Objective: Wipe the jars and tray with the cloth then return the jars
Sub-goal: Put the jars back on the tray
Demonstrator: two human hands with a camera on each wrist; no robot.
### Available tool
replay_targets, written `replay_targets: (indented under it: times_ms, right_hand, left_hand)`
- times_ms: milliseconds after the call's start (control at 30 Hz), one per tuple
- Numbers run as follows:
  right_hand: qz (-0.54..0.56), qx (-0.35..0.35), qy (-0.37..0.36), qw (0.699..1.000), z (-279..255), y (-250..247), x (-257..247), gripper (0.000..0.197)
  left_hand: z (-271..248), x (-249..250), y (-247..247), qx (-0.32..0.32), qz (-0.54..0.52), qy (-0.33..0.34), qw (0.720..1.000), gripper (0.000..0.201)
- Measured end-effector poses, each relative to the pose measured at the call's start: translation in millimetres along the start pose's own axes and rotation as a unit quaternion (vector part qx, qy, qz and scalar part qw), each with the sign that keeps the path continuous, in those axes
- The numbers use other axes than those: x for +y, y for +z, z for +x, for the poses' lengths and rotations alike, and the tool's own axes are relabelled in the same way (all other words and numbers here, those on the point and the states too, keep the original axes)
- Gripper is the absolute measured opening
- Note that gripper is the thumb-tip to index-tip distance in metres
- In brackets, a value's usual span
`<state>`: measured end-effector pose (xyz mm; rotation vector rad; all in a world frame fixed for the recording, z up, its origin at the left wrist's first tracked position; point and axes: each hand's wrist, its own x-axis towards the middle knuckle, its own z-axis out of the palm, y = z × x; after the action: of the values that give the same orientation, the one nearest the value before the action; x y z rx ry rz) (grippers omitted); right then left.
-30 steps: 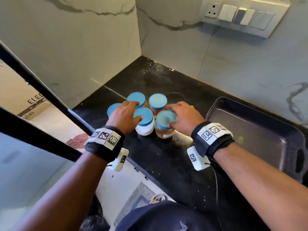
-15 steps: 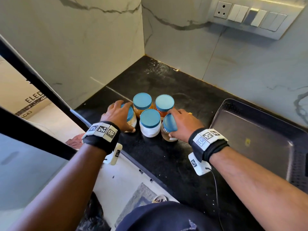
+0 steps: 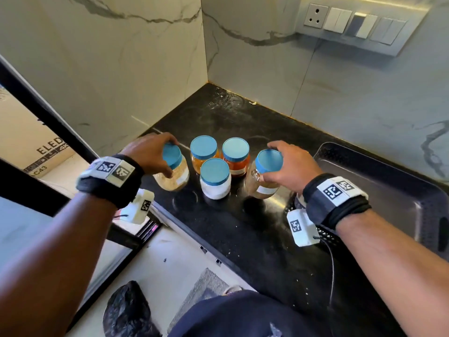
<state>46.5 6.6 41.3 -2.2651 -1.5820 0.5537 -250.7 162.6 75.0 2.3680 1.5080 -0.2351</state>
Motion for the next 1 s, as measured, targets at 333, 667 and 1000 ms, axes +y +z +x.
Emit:
replay_targets:
  times_ms: [333,667,1000]
  right_hand:
    - [0.075,0.155,0.077,0.982,-25,-95,63,0.076]
    - [0.034,0.182,0.222,0.957,-80,-122,166,0.081]
    - [-0.018,0.106,0.294,0.95,-54,-108,216,0.081]
  left_hand:
    - [16,133,-84,0.01,-0.042,0.211,0.976,0.079]
    - [57,337,0,-0.051,0.033,0.391,0.918,0.082]
    - [102,419,59,-0.08,0.177,0.426,0.884,0.089]
